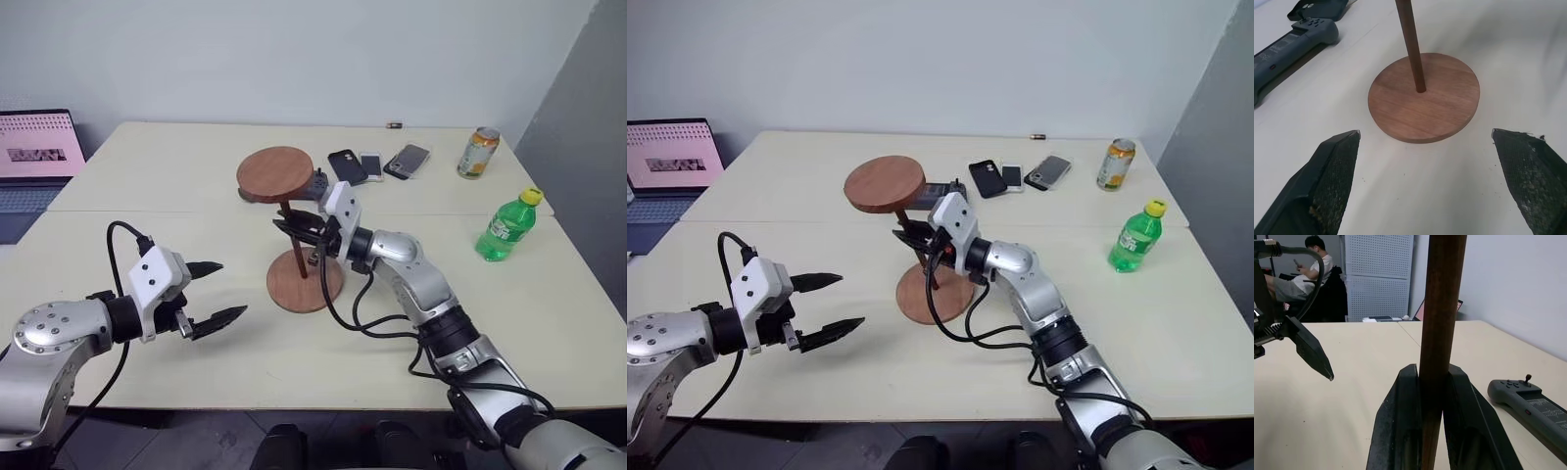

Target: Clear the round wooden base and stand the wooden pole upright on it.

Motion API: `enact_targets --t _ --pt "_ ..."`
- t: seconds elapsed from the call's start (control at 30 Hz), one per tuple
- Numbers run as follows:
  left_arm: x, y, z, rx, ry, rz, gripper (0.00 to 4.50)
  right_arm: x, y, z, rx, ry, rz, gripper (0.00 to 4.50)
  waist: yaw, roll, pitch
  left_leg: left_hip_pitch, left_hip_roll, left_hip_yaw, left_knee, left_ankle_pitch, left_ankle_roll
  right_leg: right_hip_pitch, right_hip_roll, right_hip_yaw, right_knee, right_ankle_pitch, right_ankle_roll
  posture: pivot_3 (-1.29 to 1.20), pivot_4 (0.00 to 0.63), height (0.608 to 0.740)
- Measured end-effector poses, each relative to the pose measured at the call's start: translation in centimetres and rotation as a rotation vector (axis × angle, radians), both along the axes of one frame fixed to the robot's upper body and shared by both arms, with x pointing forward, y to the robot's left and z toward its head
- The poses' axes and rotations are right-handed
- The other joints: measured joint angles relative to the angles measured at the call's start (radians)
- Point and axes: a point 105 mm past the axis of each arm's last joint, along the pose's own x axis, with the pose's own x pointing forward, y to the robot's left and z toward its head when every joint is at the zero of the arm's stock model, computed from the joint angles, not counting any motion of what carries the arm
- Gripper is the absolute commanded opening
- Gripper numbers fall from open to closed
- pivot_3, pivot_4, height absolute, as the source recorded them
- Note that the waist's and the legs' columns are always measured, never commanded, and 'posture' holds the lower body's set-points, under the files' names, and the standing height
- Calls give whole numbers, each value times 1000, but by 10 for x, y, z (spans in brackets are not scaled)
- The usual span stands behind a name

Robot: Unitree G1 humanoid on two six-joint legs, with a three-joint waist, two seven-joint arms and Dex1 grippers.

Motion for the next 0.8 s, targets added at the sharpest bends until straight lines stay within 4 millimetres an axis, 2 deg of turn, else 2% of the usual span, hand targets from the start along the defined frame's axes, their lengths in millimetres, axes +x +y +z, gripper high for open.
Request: enact_targets --t 0.27,0.47,0.8 --pt "2 -1 2 0 -9 -4 4500 1 -2 -2 -10 11 -6 225 2 2 -4 0 0 0 0 0 0 0 -1 0 -1 0 0 0 150 740" --pt "2 -1 2 0 -8 -4 4500 2 -4 -5 -22 25 -14 225 5 9 -10 2 0 -3 -3 -1 1 5 -1 -3 -8 0 0 0 150 740" --pt "2 -1 2 0 -6 -3 4500 -3 -8 -5 -9 42 -15 225 6 10 -11 4 0 -3 -7 -1 2 7 -1 -3 -12 -4 -5 0 150 740"
